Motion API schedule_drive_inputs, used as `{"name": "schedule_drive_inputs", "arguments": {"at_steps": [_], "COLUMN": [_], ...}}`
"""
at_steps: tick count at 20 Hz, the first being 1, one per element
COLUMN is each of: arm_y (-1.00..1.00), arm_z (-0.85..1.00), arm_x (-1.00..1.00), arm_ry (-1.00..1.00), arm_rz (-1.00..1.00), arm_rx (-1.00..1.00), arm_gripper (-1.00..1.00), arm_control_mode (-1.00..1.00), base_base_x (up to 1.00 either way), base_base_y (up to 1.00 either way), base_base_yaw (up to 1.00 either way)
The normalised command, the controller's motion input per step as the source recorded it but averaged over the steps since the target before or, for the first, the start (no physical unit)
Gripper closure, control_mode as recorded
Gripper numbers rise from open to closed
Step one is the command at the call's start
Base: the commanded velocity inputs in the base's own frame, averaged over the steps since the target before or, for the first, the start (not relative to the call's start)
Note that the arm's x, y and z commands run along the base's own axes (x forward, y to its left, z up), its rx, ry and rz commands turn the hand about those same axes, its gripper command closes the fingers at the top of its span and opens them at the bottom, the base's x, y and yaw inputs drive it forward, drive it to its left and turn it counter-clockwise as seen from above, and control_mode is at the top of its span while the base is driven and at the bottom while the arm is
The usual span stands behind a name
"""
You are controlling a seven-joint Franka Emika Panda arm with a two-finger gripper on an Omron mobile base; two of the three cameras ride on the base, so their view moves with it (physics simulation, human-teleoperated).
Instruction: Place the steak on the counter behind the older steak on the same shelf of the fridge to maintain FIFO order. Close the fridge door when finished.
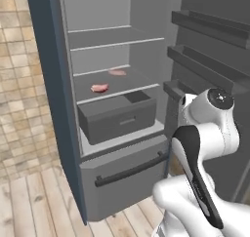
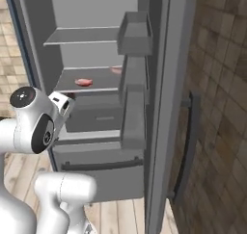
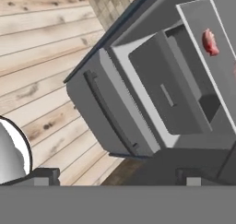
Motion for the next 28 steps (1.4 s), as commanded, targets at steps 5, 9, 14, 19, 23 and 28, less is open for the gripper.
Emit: {"name": "schedule_drive_inputs", "arguments": {"at_steps": [5, 9, 14, 19, 23, 28], "arm_y": [0.00, 0.00, 0.00, 0.00, 0.00, 0.00], "arm_z": [0.00, 0.00, 0.00, 0.00, 0.00, 0.00], "arm_x": [0.00, 0.00, 0.00, 0.00, 0.00, 0.00], "arm_ry": [0.00, 0.00, 0.00, 0.00, 0.00, 0.00], "arm_rz": [0.00, 0.00, 0.00, 0.00, 0.00, 0.00], "arm_rx": [0.00, 0.00, 0.00, 0.00, 0.00, 0.00], "arm_gripper": [-1.00, -1.00, -1.00, -1.00, -1.00, -1.00], "arm_control_mode": [1.00, 1.00, 1.00, 1.00, 1.00, 1.00], "base_base_x": [-0.58, -0.61, -0.07, 0.00, 0.00, -0.09], "base_base_y": [-0.25, -0.03, -0.26, -0.29, -0.31, -0.32], "base_base_yaw": [0.28, 0.37, 0.42, 0.44, 0.44, 0.39]}}
